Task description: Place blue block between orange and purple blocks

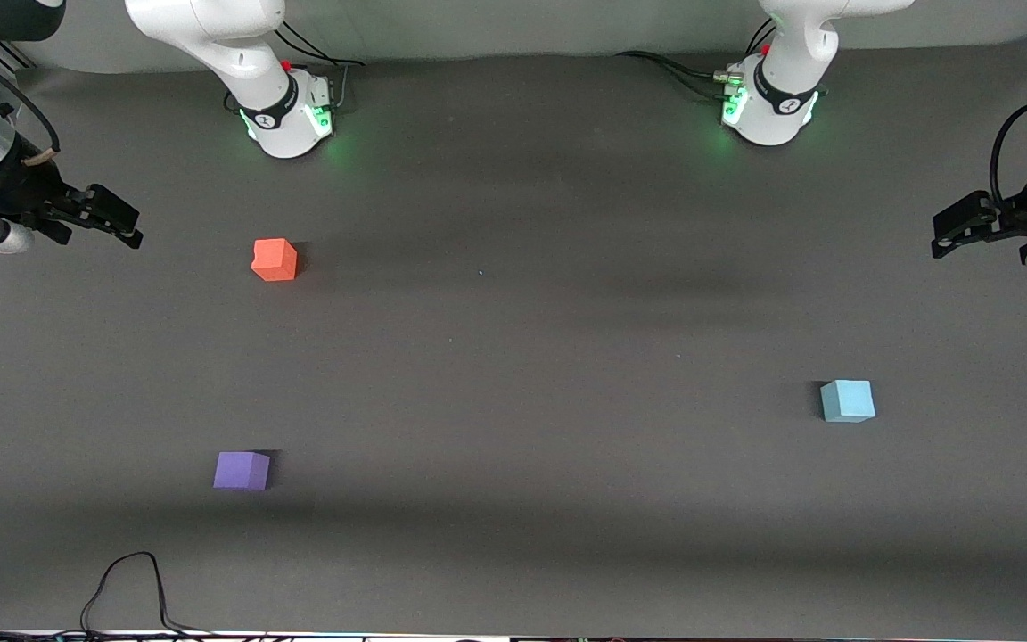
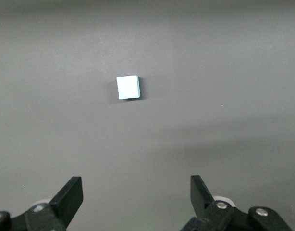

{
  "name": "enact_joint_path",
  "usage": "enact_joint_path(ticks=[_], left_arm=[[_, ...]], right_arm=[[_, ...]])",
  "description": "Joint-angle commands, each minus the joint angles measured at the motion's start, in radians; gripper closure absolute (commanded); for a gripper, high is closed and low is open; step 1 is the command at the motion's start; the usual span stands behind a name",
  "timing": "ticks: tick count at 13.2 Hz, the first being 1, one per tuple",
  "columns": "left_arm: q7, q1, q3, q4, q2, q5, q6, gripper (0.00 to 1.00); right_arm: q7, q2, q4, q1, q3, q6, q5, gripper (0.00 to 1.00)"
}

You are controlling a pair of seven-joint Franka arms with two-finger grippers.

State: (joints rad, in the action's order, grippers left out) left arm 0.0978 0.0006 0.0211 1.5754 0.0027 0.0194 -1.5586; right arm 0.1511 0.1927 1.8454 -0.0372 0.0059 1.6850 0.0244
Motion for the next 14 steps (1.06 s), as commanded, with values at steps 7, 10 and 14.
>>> enact_joint_path(ticks=[7, 10, 14], left_arm=[[0.048, -0.001, -0.026, 0.018, -0.013, -0.024, 0.022, 0.0], [0.078, -0.001, -0.05, 0.041, -0.015, -0.01, 0.011, 0.0], [0.094, 0.001, -0.073, 0.098, -0.03, -0.009, -0.037, 0.0]], right_arm=[[-0.022, 0.033, 0.026, 0.011, 0.0, -0.014, -0.003, 0.0], [-0.022, 0.031, 0.026, 0.011, 0.005, -0.018, -0.006, 0.0], [-0.048, 0.028, 0.017, 0.011, 0.003, -0.018, -0.029, 0.0]])
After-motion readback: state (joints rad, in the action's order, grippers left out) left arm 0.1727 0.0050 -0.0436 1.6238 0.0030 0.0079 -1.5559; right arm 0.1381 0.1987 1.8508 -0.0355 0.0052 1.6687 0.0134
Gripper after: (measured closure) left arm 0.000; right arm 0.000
